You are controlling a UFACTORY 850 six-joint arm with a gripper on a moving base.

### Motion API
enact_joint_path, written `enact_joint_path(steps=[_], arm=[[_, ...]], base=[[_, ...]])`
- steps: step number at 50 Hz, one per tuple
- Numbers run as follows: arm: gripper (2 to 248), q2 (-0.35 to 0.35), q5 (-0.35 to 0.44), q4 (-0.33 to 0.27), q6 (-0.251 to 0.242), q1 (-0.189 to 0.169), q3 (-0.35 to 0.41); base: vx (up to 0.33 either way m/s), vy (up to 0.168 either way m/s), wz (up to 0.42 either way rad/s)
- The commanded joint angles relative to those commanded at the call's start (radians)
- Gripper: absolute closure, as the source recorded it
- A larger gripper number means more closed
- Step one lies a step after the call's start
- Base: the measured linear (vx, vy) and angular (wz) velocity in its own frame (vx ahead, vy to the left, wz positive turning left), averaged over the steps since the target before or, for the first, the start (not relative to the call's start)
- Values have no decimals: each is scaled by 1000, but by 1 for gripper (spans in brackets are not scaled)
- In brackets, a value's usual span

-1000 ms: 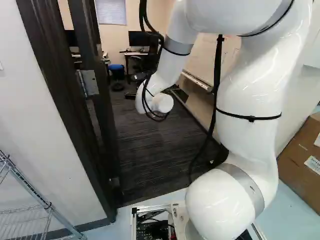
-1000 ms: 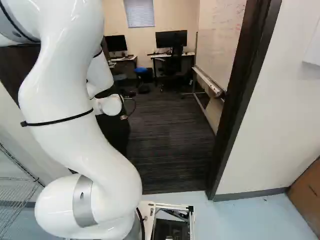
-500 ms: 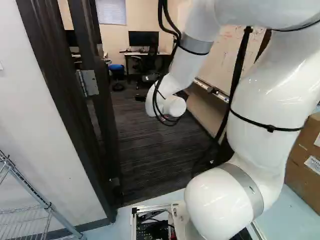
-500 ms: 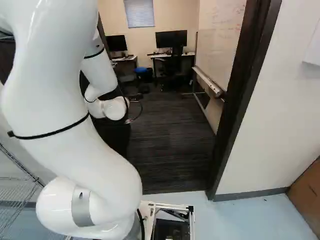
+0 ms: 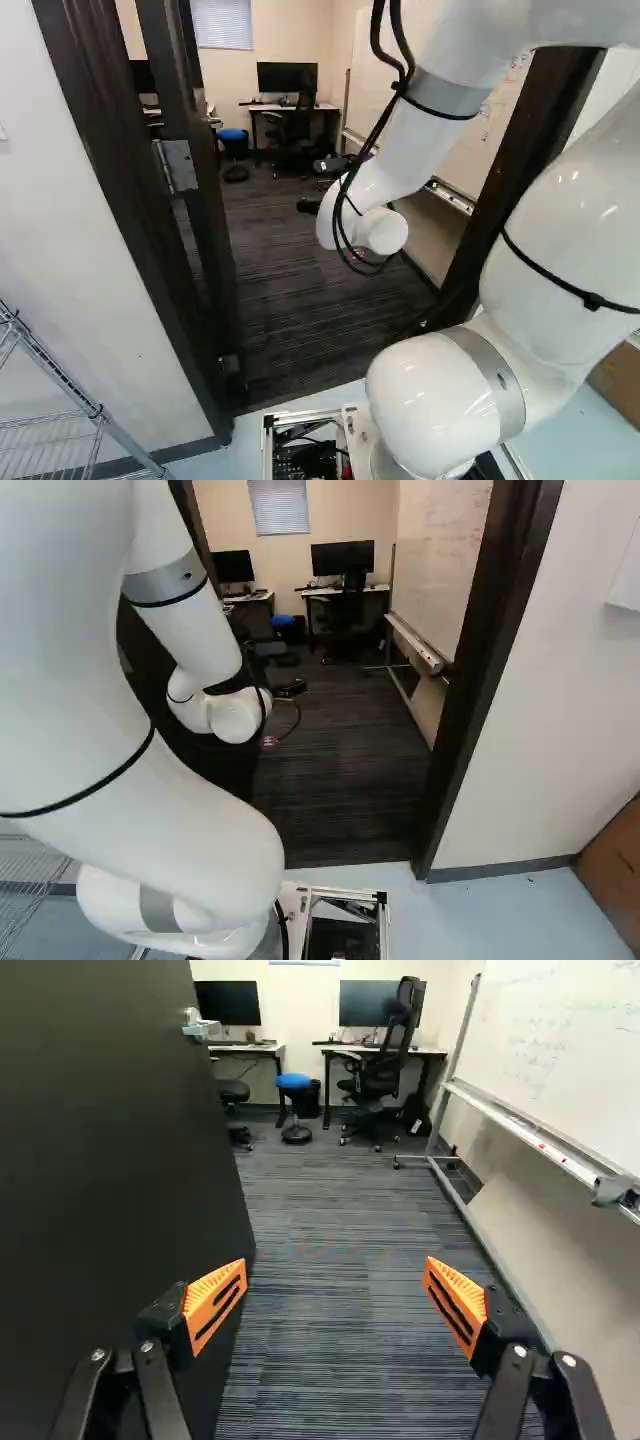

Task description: Open the door and move inside

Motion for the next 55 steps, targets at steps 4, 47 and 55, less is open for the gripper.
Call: enact_joint_path(steps=[4, 47, 55], arm=[[3, 24, -2, 2, 0, -15, 26], [3, 175, -17, 18, 0, -107, 188], [3, 182, -17, 18, 0, -112, 195]], base=[[0, 0, 0], [0, 0, 0], [0, 0, 0]])
